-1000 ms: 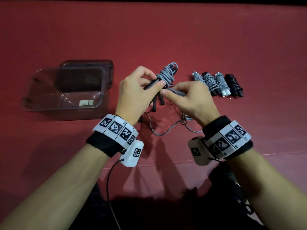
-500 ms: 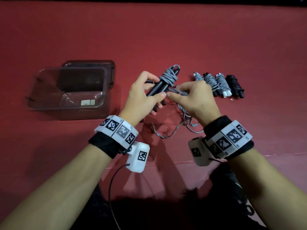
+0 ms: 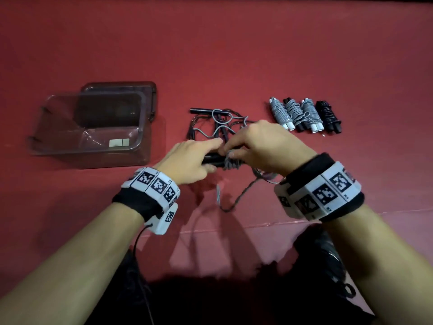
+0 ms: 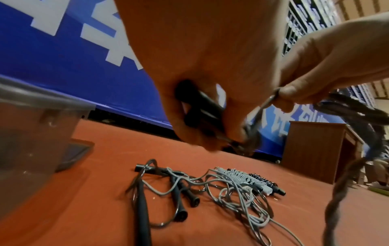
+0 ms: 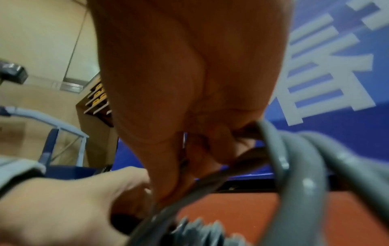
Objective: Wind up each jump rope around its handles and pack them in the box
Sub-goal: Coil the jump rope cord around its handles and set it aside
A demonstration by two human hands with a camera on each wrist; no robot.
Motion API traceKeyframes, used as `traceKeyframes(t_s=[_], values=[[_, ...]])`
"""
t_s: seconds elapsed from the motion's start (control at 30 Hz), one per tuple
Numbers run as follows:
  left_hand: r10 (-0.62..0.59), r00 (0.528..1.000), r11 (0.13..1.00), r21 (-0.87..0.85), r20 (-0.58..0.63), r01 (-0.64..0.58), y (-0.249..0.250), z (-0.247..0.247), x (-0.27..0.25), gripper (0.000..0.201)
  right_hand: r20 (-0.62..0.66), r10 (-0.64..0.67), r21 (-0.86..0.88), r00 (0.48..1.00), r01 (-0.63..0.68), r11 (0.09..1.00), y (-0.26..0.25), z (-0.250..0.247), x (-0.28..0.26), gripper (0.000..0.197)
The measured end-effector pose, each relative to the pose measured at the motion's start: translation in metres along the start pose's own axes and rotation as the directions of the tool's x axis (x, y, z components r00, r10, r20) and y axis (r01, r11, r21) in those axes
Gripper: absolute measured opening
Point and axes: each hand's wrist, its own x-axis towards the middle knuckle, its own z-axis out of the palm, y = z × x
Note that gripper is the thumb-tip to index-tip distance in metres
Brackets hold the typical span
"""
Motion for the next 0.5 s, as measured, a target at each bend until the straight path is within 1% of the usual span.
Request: traceKeyframes(t_s=[0.03,0.07,0.1,0.13,0.17,0.2,0.27,0.3,0.33,0.4,0.43,0.47,0.5], values=[[0.023,0.997,0.999,-0.048,0.07,-0.02,0.002,-0.005,0.001,0.037,0.004,-0.028,0.077,1.0,0.027,0.997,0.006,-0.003,-0.001,0.021],[0.053,0.992,0.989,-0.145,0.116,-0.035,0.005,-0.01,0.001,0.036,-0.03,-0.045,0.157,0.999,0.049,0.986,0.014,-0.004,0.0,0.021],[0.093,0.985,0.959,-0.279,0.146,-0.049,0.009,-0.016,0.0,0.036,-0.104,-0.052,0.248,0.993,0.077,0.966,0.024,-0.003,0.0,0.02],[0.131,0.976,0.909,-0.414,0.176,-0.047,0.012,-0.022,0.0,0.037,-0.173,-0.035,0.362,0.984,0.096,0.927,0.032,-0.002,-0.001,0.016],[0.163,0.966,0.853,-0.52,0.201,-0.036,0.016,-0.029,-0.001,0.036,-0.223,0.001,0.482,0.975,0.109,0.869,0.039,0.0,-0.002,0.014],[0.178,0.961,0.812,-0.583,0.21,-0.023,0.02,-0.037,-0.002,0.035,-0.232,0.049,0.605,0.972,0.105,0.789,0.045,0.003,-0.004,0.013],[0.182,0.966,0.767,-0.642,0.186,-0.021,0.026,-0.05,-0.003,0.035,-0.174,0.13,0.776,0.976,0.055,0.628,0.052,0.01,-0.007,0.006],[0.174,0.97,0.753,-0.658,0.167,-0.022,0.026,-0.054,-0.003,0.035,-0.139,0.147,0.81,0.979,0.027,0.585,0.054,0.016,-0.007,0.005],[0.166,0.975,0.744,-0.668,0.149,-0.025,0.026,-0.055,-0.003,0.035,-0.106,0.137,0.815,0.985,0.007,0.579,0.052,0.019,-0.006,0.007],[0.151,0.983,0.706,-0.707,0.104,-0.034,0.022,-0.054,-0.004,0.035,-0.054,0.083,0.756,0.995,-0.014,0.654,0.045,0.028,-0.002,0.011],[0.129,0.989,0.673,-0.739,0.076,-0.031,0.019,-0.052,-0.005,0.035,-0.007,0.07,0.732,0.998,-0.042,0.68,0.037,0.029,-0.001,0.017],[0.103,0.993,0.636,-0.771,0.049,-0.028,0.015,-0.049,-0.005,0.036,0.032,0.06,0.736,0.998,-0.064,0.674,0.029,0.03,0.001,0.026],[0.072,0.997,0.603,-0.797,0.023,-0.025,0.011,-0.046,-0.005,0.036,0.029,0.031,0.73,0.999,-0.042,0.682,0.022,0.031,0.002,0.032]])
